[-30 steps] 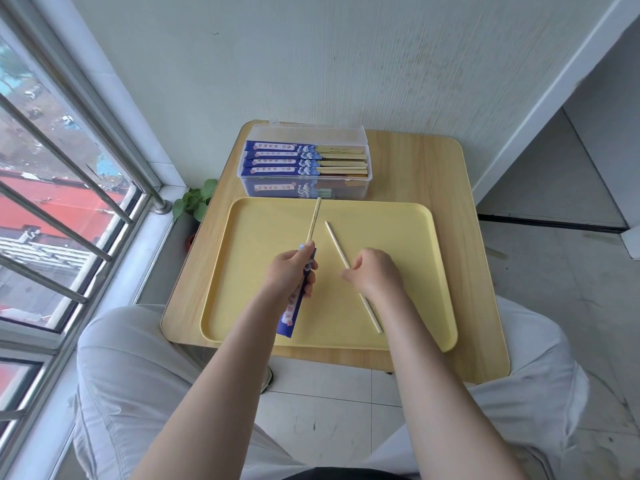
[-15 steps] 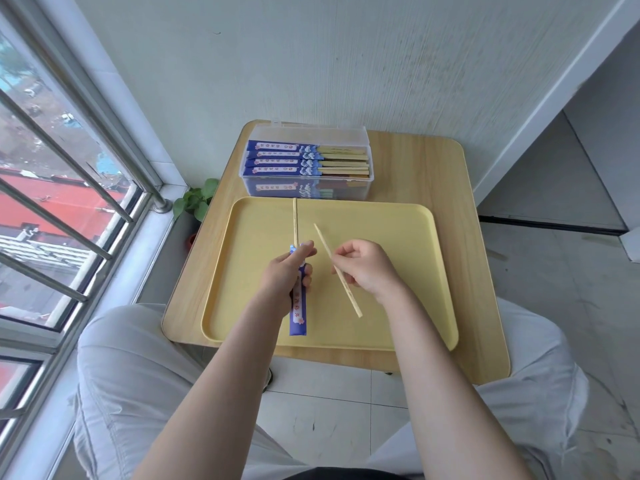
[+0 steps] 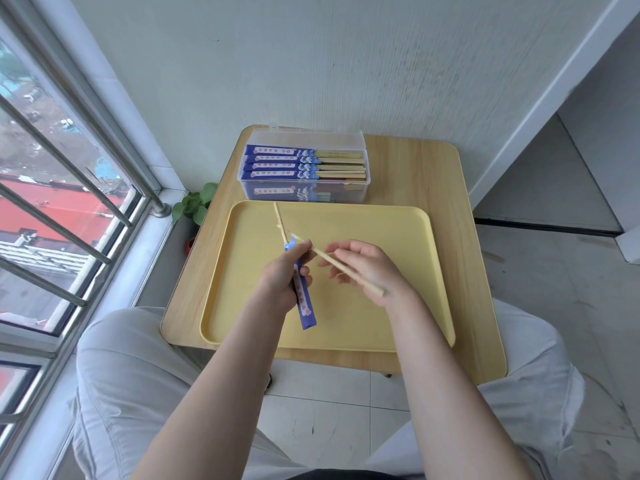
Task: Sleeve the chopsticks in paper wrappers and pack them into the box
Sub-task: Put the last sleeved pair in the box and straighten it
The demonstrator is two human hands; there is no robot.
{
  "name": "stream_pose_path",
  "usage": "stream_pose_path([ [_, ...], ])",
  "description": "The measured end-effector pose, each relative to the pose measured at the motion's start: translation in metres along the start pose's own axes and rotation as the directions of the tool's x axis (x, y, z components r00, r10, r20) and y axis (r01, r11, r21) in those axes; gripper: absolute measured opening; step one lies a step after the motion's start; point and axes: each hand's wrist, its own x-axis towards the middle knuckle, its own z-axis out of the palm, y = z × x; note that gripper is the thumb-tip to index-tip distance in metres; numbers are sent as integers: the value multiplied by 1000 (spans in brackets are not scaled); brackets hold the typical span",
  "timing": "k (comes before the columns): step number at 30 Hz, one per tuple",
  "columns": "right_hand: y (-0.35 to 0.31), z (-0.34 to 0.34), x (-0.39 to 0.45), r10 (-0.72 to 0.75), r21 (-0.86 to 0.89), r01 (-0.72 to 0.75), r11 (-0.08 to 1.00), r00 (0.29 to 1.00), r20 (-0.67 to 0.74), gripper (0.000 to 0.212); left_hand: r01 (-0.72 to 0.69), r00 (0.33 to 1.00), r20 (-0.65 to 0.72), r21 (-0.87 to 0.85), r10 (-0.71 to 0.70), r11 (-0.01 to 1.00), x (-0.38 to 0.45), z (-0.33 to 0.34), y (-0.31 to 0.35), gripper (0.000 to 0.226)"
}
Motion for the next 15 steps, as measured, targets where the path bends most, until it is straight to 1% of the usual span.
stream_pose_path([
  [2, 5, -5, 0, -47, 205, 43, 978, 999, 18, 22, -1, 1000, -3, -151, 1, 989, 0, 1, 3, 7],
  [3, 9, -6, -1, -63, 278, 55, 959, 998, 18, 24, -6, 1000, -7, -207, 5, 978, 0, 1, 4, 7],
  [4, 12, -4, -1, -72, 328, 63, 942, 997, 16, 25, -12, 1000, -12, -241, 9, 970, 0, 2, 5, 7],
  [6, 16, 3, 0, -81, 368, 80, 926, 997, -13, 28, -24, 1000, -19, -229, 20, 973, -1, 6, 3, 8],
  [8, 16, 13, 3, -90, 367, 123, 922, 990, -106, 23, -39, 999, -16, -152, 37, 988, -2, 9, -1, 9],
  [10, 12, 19, 6, -92, 337, 179, 925, 962, -258, 15, -80, 997, -22, -29, 80, 996, -1, 9, -4, 10],
  [12, 6, 17, 8, -92, 295, 229, 927, 905, -414, 10, -155, 986, -29, 198, 164, 968, -1, 7, -4, 16],
  [13, 3, 14, 8, -93, 285, 259, 923, 868, -487, 9, -183, 979, -30, 309, 202, 933, -1, 5, -4, 24],
  [15, -5, 5, 8, -91, 284, 325, 902, 787, -611, 8, -196, 969, -50, 432, 241, 880, -5, 3, -1, 46],
])
